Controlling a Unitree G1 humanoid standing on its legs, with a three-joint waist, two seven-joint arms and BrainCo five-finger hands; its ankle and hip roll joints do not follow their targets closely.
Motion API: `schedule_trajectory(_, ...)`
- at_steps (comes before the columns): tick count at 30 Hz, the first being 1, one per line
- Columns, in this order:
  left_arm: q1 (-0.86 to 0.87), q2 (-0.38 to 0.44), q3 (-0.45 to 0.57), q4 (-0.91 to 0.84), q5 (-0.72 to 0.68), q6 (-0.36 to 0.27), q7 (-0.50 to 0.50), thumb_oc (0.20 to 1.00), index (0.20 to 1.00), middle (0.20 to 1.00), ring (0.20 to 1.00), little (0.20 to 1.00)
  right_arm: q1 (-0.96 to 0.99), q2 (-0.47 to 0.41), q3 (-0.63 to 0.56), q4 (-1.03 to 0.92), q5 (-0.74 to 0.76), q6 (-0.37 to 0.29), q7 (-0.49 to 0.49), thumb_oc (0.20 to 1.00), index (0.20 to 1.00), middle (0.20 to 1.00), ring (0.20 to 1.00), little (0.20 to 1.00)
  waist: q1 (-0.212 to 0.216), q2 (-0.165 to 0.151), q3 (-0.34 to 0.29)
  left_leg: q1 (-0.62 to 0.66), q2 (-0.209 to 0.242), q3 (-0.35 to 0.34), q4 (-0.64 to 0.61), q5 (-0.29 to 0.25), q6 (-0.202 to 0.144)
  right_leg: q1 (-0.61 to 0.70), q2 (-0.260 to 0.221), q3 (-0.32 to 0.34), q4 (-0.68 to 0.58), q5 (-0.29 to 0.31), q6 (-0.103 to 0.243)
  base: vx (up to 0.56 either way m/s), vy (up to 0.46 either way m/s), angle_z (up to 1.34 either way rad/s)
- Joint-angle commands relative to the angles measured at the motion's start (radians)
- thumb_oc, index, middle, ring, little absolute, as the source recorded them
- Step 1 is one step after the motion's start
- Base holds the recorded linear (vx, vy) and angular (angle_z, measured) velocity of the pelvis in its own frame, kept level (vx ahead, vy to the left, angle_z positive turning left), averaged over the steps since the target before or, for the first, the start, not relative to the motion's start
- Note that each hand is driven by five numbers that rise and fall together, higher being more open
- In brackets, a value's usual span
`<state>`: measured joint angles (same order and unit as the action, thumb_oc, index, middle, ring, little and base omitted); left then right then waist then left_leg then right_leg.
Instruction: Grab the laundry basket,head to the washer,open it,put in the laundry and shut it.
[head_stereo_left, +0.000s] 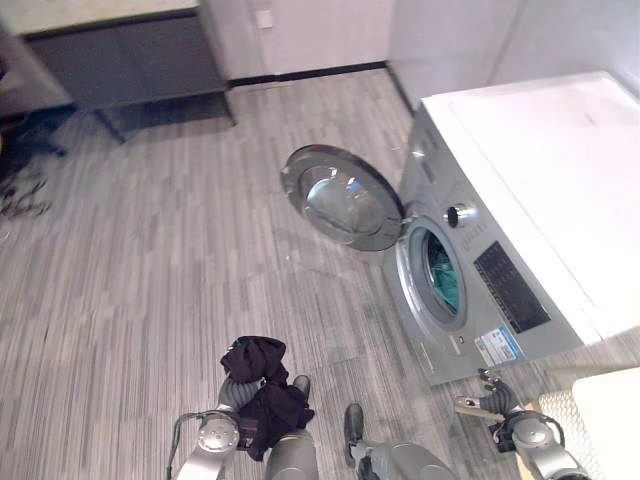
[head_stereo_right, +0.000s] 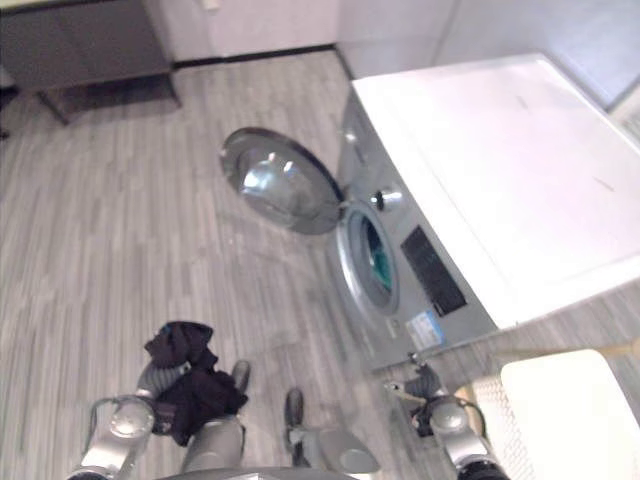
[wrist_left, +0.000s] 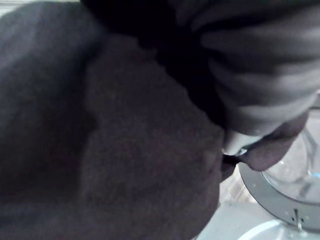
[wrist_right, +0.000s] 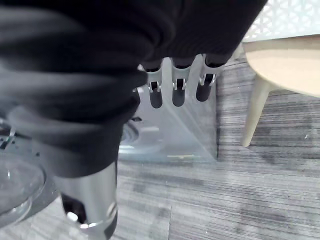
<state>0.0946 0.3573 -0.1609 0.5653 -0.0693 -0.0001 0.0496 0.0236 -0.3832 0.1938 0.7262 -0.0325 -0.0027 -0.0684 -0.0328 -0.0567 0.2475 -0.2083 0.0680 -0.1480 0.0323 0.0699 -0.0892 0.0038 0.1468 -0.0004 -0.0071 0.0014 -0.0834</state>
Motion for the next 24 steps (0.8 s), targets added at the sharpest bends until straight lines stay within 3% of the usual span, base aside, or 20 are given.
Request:
schedule_trajectory(1,-0.015,0.07,0.009,-0.077,-0.012,-0.06,0.009,0.2,0.2,0.2,0.2,0.2,0.022,0.001,-0.01,-0.021,0.004,-0.027,-0.009,1.0,1.0,1.0,1.0,1.0,-0.018,-0.034,-0.069,-0.041,-0.033,0.1,0.082,-0.034,0.042,0.034,-0.199,0.109,0.134,-0.151,0.164,0.3,0.272,-0.42)
schedule_trajectory(6,-0.025,0.087,0.02,-0.08,-0.015,-0.059,0.022,0.2,0.2,0.2,0.2,0.2,-0.014,0.012,0.0,-0.019,0.001,-0.016,0.004,1.0,1.0,1.0,1.0,1.0,-0.015,-0.048,-0.084,0.0,-0.053,0.208,0.133,-0.118,0.088,-0.007,-0.245,0.154,0.216,-0.095,0.195,0.24,0.236,-0.74)
schedule_trajectory(7,-0.024,0.093,0.036,-0.092,-0.026,-0.061,0.035,0.2,0.2,0.2,0.2,0.2,-0.03,0.012,0.009,-0.029,0.001,-0.016,0.005,1.0,1.0,1.0,1.0,1.0,-0.005,-0.046,-0.083,0.023,-0.049,0.245,0.134,-0.14,0.104,-0.04,-0.254,0.128,0.268,-0.071,0.2,0.23,0.238,-1.25)
schedule_trajectory(8,-0.026,0.092,0.042,-0.094,-0.031,-0.061,0.042,0.2,0.2,0.2,0.2,0.2,-0.038,0.017,0.012,-0.032,0.002,-0.016,0.005,1.0,1.0,1.0,1.0,1.0,0.005,-0.042,-0.087,0.031,-0.043,0.267,0.128,-0.147,0.108,-0.062,-0.266,0.086,0.29,-0.061,0.203,0.24,0.225,-1.4)
schedule_trajectory(9,-0.031,0.083,0.042,-0.093,-0.045,-0.062,0.047,0.2,0.2,0.2,0.2,0.2,-0.054,0.023,0.027,-0.024,-0.001,-0.017,0.004,1.0,1.0,1.0,1.0,1.0,0.012,-0.044,-0.085,0.07,-0.04,0.308,0.113,-0.162,0.112,-0.086,-0.27,-0.008,0.294,-0.069,0.204,0.18,0.125,-1.42)
schedule_trajectory(10,-0.034,0.081,0.042,-0.089,-0.044,-0.061,0.048,0.2,0.2,0.2,0.2,0.2,-0.062,0.025,0.03,-0.017,-0.003,-0.016,0.005,1.0,1.0,1.0,1.0,1.0,0.013,-0.043,-0.088,0.083,-0.038,0.324,0.099,-0.161,0.112,-0.103,-0.259,-0.04,0.288,-0.07,0.203,0.2,0.113,-1.03)
schedule_trajectory(11,-0.047,0.079,0.039,-0.069,-0.054,-0.067,0.057,0.2,0.2,0.2,0.2,0.2,-0.073,0.03,0.041,-0.013,0.002,-0.024,0.002,1.0,1.0,1.0,1.0,1.0,0.013,-0.041,-0.089,0.119,-0.034,0.368,0.07,-0.17,0.106,-0.148,-0.244,-0.168,0.259,-0.084,0.189,0.1,0.049,-1.01)
schedule_trajectory(12,-0.048,0.079,0.039,-0.068,-0.055,-0.067,0.057,0.2,0.2,0.2,0.2,0.2,-0.073,0.03,0.04,-0.012,0.002,-0.024,0.002,1.0,1.0,1.0,1.0,1.0,0.014,-0.041,-0.087,0.122,-0.034,0.369,0.069,-0.17,0.106,-0.146,-0.244,-0.168,0.26,-0.084,0.188,0.1,0.023,-1.09)
schedule_trajectory(13,-0.052,0.08,0.041,-0.062,-0.064,-0.067,0.059,0.2,0.2,0.2,0.2,0.2,-0.08,0.031,0.046,-0.011,0.001,-0.025,0.002,1.0,1.0,1.0,1.0,1.0,0.017,-0.04,-0.086,0.142,-0.025,0.399,0.057,-0.173,0.103,-0.172,-0.258,-0.262,0.26,-0.077,0.181,0.19,-0.039,-1.45)
schedule_trajectory(14,-0.049,0.084,0.047,-0.057,-0.061,-0.064,0.059,0.2,0.2,0.2,0.2,0.2,-0.075,0.041,0.05,-0.007,-0.001,-0.023,0.003,1.0,1.0,1.0,1.0,1.0,0.024,-0.035,-0.088,0.192,-0.009,0.433,0.053,-0.202,0.089,-0.163,-0.291,-0.408,0.261,-0.111,0.17,0.19,-0.04,-1.13)
schedule_trajectory(17,-0.046,0.077,0.035,-0.049,-0.037,-0.062,0.046,0.2,0.2,0.2,0.2,0.2,-0.055,0.039,0.041,-0.006,-0.002,-0.023,0.0,1.0,1.0,1.0,1.0,1.0,-0.004,-0.047,-0.098,0.202,-0.014,0.446,0.081,-0.223,0.084,-0.132,-0.261,-0.357,0.2,-0.117,0.164,0.2,-0.147,-0.8)
schedule_trajectory(19,-0.037,0.066,0.026,-0.046,-0.028,-0.06,0.027,0.2,0.2,0.2,0.2,0.2,-0.032,0.032,0.022,0.011,0.012,-0.017,-0.007,1.0,1.0,1.0,1.0,1.0,-0.017,-0.048,-0.098,0.187,0.019,0.471,0.224,-0.223,0.062,-0.09,-0.235,-0.312,0.135,-0.106,0.139,0.21,-0.181,-0.03)
schedule_trajectory(20,-0.037,0.066,0.026,-0.045,-0.028,-0.06,0.027,0.2,0.2,0.2,0.2,0.2,-0.032,0.032,0.022,0.011,0.013,-0.017,-0.007,1.0,1.0,1.0,1.0,1.0,-0.016,-0.047,-0.098,0.185,0.022,0.471,0.229,-0.225,0.06,-0.088,-0.232,-0.312,0.133,-0.106,0.137,0.14,-0.1,-0.32)
schedule_trajectory(21,-0.041,0.055,0.016,-0.037,-0.031,-0.06,0.028,0.2,0.2,0.2,0.2,0.2,-0.034,0.022,0.012,0.025,0.03,-0.015,-0.015,1.0,1.0,1.0,1.0,1.0,-0.013,-0.042,-0.086,0.15,0.036,0.436,0.341,-0.174,0.038,-0.061,-0.208,-0.273,0.108,-0.105,0.117,0.09,-0.056,-0.55)
schedule_trajectory(24,-0.049,0.046,0.007,-0.026,-0.039,-0.061,0.03,0.2,0.2,0.2,0.2,0.2,-0.034,0.016,0.001,0.034,0.041,-0.013,-0.015,1.0,1.0,1.0,1.0,1.0,-0.005,-0.05,-0.079,0.087,0.006,0.382,0.349,-0.155,0.051,-0.049,-0.211,-0.254,0.086,-0.093,0.108,0.05,0.024,-0.41)
